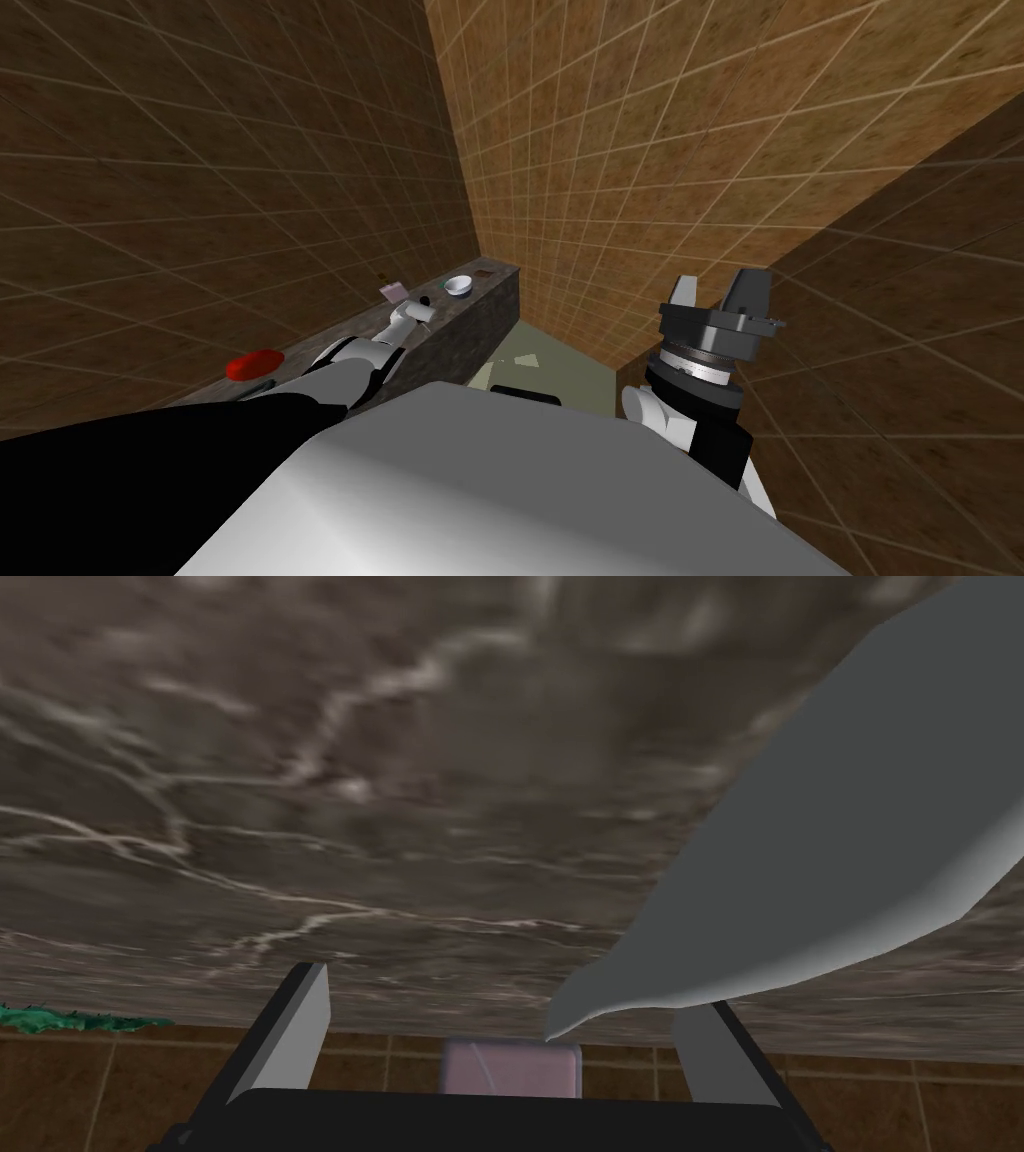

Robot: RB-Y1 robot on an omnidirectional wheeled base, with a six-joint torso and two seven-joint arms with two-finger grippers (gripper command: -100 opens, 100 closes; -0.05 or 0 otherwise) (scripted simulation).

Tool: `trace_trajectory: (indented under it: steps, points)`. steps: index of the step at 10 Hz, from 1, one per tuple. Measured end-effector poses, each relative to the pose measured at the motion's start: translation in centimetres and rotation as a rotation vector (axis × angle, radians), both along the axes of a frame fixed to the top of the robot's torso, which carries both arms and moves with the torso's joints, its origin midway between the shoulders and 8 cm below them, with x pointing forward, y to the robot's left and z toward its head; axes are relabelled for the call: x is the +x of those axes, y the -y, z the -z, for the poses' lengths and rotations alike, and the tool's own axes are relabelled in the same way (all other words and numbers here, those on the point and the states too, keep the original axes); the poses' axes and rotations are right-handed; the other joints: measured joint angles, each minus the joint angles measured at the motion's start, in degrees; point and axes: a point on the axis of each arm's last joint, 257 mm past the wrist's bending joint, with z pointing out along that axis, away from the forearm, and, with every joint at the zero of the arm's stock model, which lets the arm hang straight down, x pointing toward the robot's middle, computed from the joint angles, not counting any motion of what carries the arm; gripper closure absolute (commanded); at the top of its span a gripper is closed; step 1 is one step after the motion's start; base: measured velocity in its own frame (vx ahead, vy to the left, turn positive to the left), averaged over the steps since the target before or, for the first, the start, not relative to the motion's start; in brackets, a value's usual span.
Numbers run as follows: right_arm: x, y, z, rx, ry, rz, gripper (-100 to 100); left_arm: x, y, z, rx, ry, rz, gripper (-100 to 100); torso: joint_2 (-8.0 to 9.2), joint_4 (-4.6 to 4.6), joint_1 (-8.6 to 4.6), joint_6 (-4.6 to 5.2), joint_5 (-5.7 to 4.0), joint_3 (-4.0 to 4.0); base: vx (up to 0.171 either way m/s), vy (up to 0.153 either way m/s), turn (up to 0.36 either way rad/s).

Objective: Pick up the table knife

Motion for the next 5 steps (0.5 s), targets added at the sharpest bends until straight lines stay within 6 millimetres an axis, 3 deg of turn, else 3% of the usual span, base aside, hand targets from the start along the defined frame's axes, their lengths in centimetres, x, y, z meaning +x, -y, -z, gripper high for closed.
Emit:
trace_trajectory:
  steps: [4,5]
  points:
    - [0.0,0.0,0.0,0.0,0.0,0.0,0,-0.39,-0.25,0.1,0.0,-0.006,-0.01,100,-0.1,0.01,-0.05,0.21,0.04,-0.04,-0.001,0.001,0.007]
    - [0.0,0.0,0.0,0.0,0.0,0.0,0,-0.36,-0.23,0.09,0.0,-0.006,-0.009,0,-0.1,0.01,-0.05,0.2,0.04,-0.05,0.0,0.0,0.0]
